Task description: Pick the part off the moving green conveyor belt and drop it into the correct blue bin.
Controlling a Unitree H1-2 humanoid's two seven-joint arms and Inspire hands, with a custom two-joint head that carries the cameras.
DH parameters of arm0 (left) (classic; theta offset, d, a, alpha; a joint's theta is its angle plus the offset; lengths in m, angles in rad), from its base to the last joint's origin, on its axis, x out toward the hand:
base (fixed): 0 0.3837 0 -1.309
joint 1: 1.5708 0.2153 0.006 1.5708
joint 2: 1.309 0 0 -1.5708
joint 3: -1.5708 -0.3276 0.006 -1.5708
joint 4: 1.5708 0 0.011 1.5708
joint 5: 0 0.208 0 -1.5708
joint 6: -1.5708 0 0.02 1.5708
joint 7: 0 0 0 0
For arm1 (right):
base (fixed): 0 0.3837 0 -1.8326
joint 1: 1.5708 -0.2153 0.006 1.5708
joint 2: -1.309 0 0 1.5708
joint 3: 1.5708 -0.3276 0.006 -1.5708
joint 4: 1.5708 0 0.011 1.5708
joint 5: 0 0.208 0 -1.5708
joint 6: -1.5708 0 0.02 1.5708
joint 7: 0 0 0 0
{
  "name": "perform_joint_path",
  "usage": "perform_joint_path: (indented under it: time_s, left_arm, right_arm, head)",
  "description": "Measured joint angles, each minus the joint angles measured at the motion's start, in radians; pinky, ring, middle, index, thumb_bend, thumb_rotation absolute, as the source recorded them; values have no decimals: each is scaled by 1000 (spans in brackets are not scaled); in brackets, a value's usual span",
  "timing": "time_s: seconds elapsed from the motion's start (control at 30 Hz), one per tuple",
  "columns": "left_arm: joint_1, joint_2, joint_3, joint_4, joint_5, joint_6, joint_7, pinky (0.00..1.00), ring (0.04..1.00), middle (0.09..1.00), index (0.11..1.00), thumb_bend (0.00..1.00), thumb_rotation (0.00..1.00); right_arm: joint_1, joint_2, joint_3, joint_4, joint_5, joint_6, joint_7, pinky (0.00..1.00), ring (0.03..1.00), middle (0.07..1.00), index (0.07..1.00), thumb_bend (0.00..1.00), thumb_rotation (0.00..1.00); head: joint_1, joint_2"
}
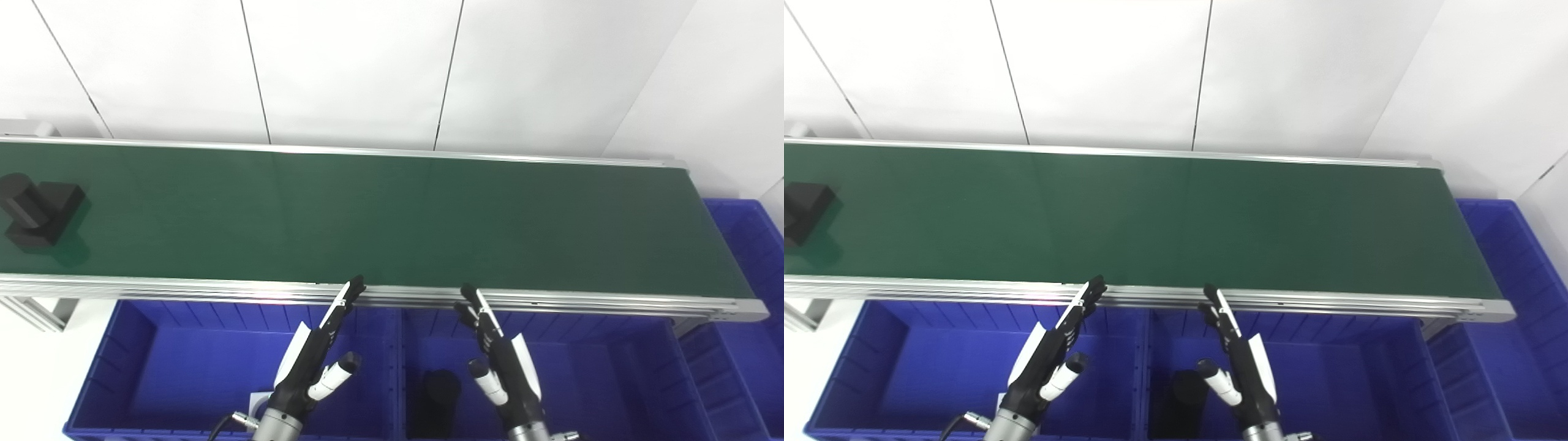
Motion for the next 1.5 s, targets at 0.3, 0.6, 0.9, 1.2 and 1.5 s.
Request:
perform_joint_path:
  time_s: [0.3,0.6,0.9,1.2,1.5]
  left_arm:
    - [1,0,-2,0,-1,0,4,989,988,974,998,783,1000]
    - [4,0,-1,0,0,0,4,993,990,978,996,774,1000]
    - [5,2,-7,26,-3,-3,12,977,983,974,982,763,1000]
    - [5,10,-15,35,-24,-3,20,982,988,979,989,773,1000]
    - [4,16,-23,36,-24,-4,26,971,985,974,987,764,1000]
  right_arm:
    - [4,4,-5,0,-3,0,14,896,917,966,975,875,965]
    - [4,9,-6,0,-9,0,14,883,915,971,976,891,967]
    - [2,5,9,25,-24,0,4,896,916,973,970,864,949]
    - [-5,2,34,39,-26,0,-34,896,919,973,967,851,960]
    - [-5,0,47,43,-26,0,-47,905,921,978,968,852,962]
  head:
    - [3,-6]
    - [-5,-20]
    - [11,-69]
    - [0,-86]
    - [-2,-115]
